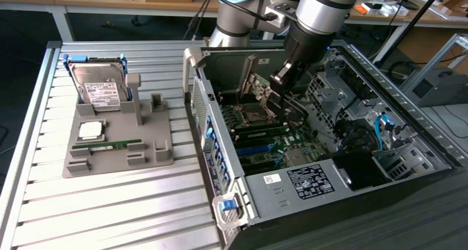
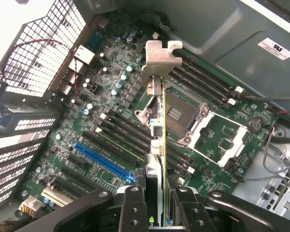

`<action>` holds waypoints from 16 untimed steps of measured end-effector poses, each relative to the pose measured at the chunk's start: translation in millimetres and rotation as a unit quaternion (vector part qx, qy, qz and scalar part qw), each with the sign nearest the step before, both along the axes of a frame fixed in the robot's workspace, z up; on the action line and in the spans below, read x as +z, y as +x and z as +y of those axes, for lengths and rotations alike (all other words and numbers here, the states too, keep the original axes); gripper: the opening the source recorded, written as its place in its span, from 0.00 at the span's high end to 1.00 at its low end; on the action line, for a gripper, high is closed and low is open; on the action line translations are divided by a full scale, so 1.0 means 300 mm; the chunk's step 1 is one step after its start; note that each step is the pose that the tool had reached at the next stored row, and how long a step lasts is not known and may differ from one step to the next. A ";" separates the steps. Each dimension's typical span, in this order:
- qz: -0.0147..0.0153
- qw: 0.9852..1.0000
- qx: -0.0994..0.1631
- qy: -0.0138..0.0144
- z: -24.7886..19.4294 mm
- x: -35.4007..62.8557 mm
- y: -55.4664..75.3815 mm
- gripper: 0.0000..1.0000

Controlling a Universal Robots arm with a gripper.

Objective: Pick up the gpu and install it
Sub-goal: 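Insert the gpu into the slot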

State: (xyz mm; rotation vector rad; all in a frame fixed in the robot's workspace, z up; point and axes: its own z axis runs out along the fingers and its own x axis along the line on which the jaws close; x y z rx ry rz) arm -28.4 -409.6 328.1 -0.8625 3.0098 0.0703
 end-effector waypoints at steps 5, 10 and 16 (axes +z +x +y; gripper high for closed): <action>0.000 1.000 0.008 0.000 0.000 0.000 0.000 0.73; 0.000 1.000 0.015 0.000 0.000 0.000 0.000 0.73; 0.000 1.000 0.024 0.000 0.000 -0.001 0.000 0.73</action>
